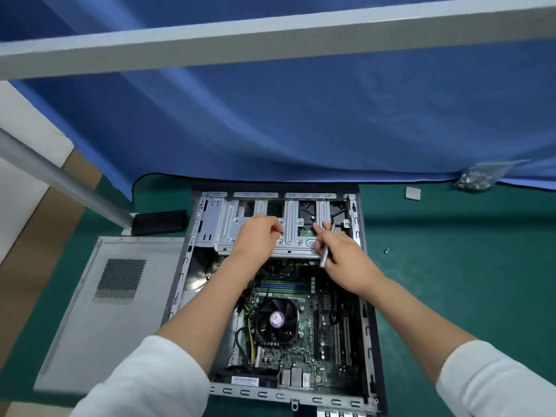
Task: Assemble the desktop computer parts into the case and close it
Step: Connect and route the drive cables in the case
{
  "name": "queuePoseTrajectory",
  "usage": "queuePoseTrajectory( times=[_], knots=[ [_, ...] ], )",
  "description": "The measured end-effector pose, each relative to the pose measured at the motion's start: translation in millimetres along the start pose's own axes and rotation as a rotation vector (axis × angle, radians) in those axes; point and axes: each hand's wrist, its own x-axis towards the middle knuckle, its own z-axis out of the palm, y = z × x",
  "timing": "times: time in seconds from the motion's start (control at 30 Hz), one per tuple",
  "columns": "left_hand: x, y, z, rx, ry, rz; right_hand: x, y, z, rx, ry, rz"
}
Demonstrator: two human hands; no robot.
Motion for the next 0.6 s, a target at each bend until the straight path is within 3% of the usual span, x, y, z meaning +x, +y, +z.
queuePoseTrajectory(
  times=[0.17, 0.23, 0.33, 0.5, 0.6],
  knots=[
    [-10, -6, -11, -0.202, 0.019, -0.058, -4, -7, -5, 0.160, -0.049, 0.064],
    [-21, -5, -19, -0.501, 0.000, -0.127, -10, -16, -9, 0.313, -0.015, 0.127],
    [-44, 1, -30, -0.967, -0.085, -0.223, -16, -43, -14, 0.516, 0.167, 0.151],
    [-74, 10, -44, -1.430, -0.191, -0.327, -26, -98, -12, 0.766, 0.316, -0.016],
    [-88, 10, -49, -1.511, -0.203, -0.284, -31, -114, -6, 0.869, 0.318, -0.007]
  ],
)
